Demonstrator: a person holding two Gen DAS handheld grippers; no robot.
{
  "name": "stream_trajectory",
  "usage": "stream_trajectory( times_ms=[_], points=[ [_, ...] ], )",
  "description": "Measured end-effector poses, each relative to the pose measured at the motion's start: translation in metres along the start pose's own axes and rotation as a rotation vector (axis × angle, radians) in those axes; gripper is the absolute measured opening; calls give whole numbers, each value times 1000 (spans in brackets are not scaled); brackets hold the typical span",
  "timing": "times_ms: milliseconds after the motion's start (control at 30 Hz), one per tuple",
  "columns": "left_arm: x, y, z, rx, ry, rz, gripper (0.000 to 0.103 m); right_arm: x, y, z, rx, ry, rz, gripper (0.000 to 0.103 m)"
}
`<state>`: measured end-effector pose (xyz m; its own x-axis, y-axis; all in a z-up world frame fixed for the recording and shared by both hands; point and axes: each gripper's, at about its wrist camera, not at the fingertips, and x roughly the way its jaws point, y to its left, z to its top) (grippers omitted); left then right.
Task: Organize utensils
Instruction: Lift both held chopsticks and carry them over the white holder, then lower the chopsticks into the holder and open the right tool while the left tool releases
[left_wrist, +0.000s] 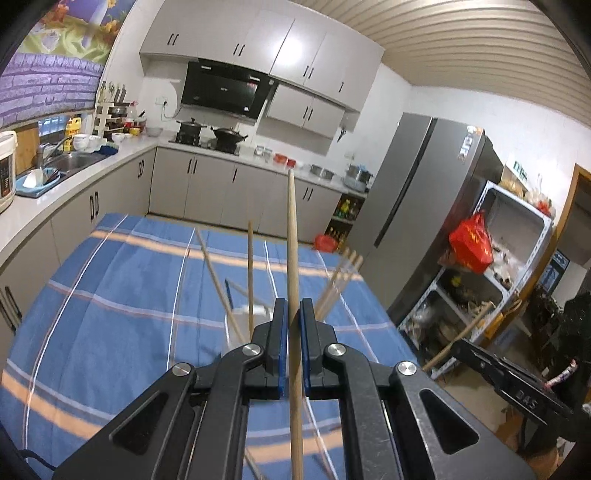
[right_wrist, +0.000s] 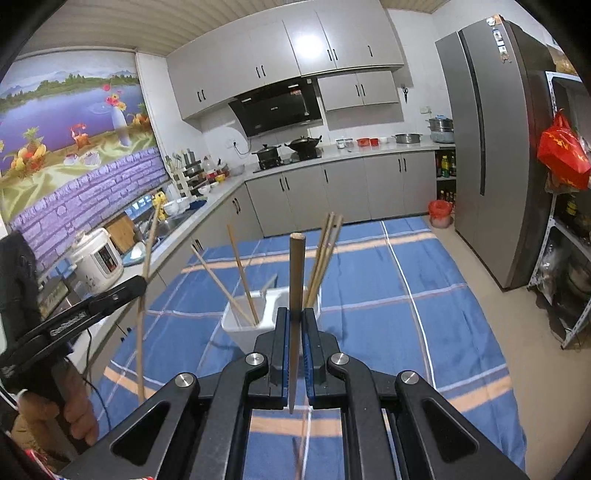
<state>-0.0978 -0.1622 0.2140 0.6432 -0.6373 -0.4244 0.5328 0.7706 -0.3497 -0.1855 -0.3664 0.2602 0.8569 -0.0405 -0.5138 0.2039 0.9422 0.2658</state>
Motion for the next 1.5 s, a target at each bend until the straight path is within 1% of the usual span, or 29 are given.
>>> stream_trajectory(
  times_ms=[300, 367, 500, 633, 867, 1033, 1200, 1233, 1300, 1333, 1367, 1433, 1500],
  points=[
    [56, 4, 48, -10, -100, 28, 6, 26, 0, 61, 14, -44, 33, 7],
    [69, 2, 56, 1, -126, 45, 6, 35, 0, 73, 8, -53, 26, 7],
    [96, -2, 65, 34, -163, 76, 6, 62, -1, 85, 4, -44, 7, 7],
    [128, -6, 58, 80, -165, 124, 6, 95, -6, 83, 6, -6, -15, 7],
    [161, -7, 28, 140, -112, 203, 6, 139, -19, 66, 32, 84, -17, 7],
    [169, 2, 17, 119, -72, 220, 6, 156, -26, 53, 49, 132, -12, 7],
    [161, 4, 12, 107, -73, 234, 6, 165, -34, 45, 76, 162, -12, 8],
    [159, 4, 13, 105, -71, 232, 6, 166, -35, 44, 84, 165, -12, 10],
    [154, 2, 12, 103, -74, 231, 7, 166, -40, 43, 101, 164, -14, 21],
    [151, 1, 12, 103, -78, 231, 7, 165, -40, 42, 104, 161, -14, 29],
    [147, 0, 13, 103, -80, 229, 8, 163, -41, 41, 106, 157, -15, 34],
    [139, -1, 14, 97, -81, 220, 11, 158, -41, 41, 103, 151, -19, 35],
    [129, -2, 14, 89, -86, 217, 21, 148, -42, 42, 112, 138, -19, 38]
  ],
)
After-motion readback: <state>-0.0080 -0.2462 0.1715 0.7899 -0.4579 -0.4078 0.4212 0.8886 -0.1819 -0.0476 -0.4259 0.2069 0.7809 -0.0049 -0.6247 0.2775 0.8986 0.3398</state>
